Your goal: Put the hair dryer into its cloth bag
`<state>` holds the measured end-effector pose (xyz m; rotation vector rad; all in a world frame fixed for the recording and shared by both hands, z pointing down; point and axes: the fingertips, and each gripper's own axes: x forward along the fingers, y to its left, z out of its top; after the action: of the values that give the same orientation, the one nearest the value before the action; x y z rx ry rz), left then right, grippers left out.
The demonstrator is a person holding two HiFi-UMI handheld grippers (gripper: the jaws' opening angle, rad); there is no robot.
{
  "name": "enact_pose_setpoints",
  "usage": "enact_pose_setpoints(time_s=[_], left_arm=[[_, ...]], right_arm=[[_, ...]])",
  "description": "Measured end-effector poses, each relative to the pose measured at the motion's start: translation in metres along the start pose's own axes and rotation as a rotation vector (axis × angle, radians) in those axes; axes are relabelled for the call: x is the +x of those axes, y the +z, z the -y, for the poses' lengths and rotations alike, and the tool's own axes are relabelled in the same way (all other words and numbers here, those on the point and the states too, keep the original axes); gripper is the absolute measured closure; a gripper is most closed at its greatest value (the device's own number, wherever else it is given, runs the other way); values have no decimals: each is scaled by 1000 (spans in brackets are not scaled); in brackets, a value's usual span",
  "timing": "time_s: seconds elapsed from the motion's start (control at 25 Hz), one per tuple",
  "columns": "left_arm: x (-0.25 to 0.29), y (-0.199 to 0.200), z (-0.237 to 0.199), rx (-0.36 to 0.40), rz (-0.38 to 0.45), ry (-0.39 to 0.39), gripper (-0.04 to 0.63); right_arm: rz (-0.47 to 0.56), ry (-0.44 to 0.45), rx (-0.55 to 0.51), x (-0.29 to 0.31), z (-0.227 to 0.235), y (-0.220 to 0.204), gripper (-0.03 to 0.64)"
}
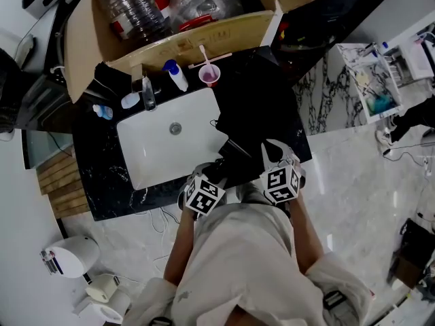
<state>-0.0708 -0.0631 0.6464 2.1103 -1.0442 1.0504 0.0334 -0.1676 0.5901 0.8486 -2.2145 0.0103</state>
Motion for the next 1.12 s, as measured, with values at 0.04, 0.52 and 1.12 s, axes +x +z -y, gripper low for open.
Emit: enact_pose_setpoints(time_s=[0.04,0.52,1.12], left_arm=[[1,1,2,7,-2,-6,402],[15,17,12,63,-6,-69,402],[31,44,-3,44,8,-60,402]], right_arm=[[6,-2,7,-1,1,1,604],[97,-6,11,-12,4,18,604],[127,13,-37,-23,-3,19,604]])
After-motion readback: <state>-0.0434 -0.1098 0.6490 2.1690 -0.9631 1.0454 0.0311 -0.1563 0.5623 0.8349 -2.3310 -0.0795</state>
